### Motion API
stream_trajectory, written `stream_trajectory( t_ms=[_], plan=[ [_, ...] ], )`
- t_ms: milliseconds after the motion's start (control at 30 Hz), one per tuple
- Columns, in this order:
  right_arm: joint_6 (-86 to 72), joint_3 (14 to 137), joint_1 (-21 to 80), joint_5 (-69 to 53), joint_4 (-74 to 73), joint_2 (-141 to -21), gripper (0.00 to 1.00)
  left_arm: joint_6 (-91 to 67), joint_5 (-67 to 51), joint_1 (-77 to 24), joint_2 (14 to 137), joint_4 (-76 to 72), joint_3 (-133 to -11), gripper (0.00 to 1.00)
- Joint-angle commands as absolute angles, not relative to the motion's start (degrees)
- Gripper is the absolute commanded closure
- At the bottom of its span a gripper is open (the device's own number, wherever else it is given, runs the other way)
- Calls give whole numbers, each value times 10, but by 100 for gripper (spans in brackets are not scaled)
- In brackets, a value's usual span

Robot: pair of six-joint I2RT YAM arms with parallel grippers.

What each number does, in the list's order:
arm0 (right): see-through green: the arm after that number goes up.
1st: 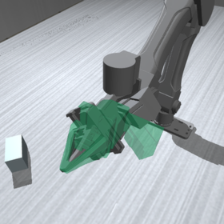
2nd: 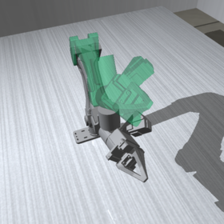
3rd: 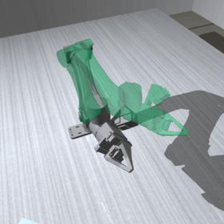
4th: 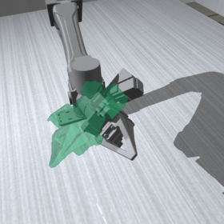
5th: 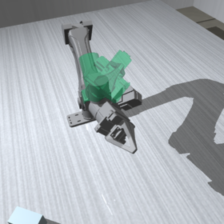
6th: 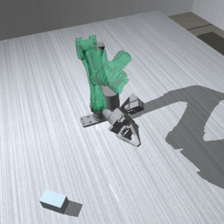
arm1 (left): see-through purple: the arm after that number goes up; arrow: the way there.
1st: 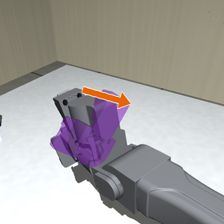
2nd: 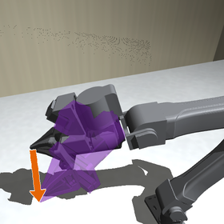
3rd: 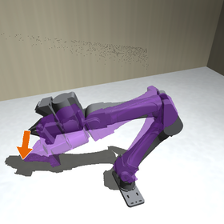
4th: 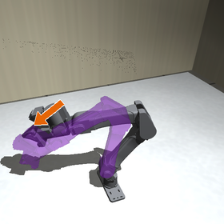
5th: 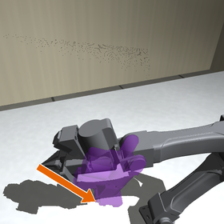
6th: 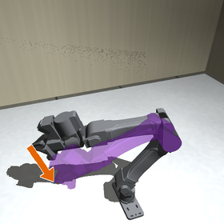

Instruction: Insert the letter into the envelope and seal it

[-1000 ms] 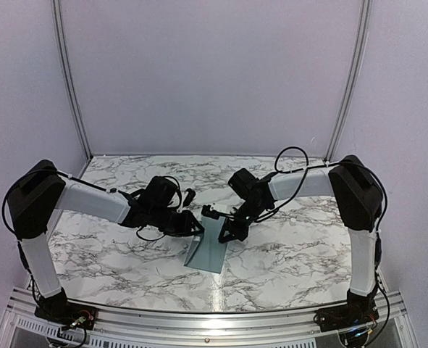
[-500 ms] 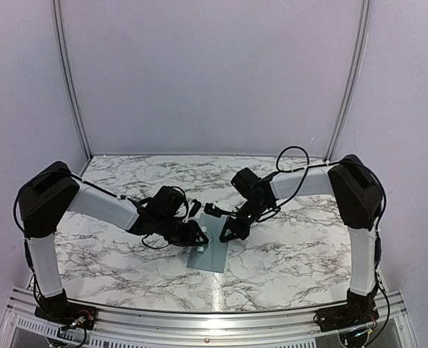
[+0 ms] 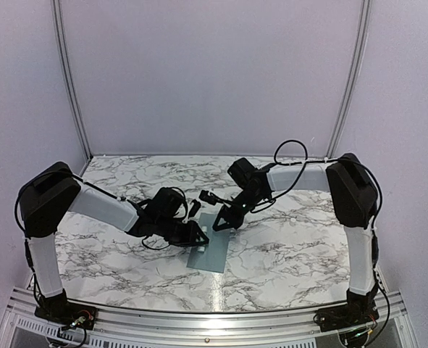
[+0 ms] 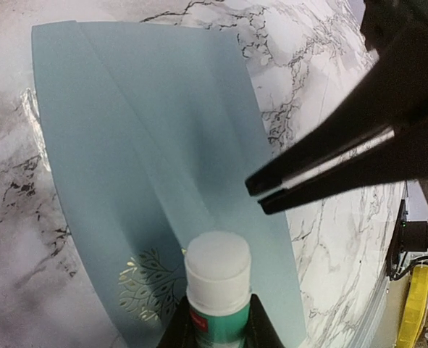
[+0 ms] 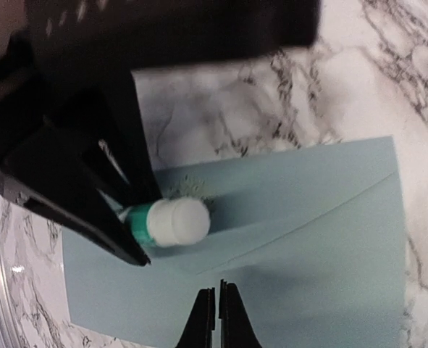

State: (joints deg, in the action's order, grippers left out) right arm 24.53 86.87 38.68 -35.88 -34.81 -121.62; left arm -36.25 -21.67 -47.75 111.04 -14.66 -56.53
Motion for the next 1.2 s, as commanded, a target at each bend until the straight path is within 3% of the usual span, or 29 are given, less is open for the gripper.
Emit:
stream_trajectory(
  t_ms=[0,567,1167],
  plan=[
    [212,937,373,-382,-350,-1249,98,-362,-219,-480,1112,-149,-550,100],
    [164,1001,368,-470,-343,-1332,98,-358,-219,-480,1110,-154,-548,100],
    [137,960,369,-397,-339,-1357,98,-395,-208,-496,1054,-165,-508,100]
  ],
)
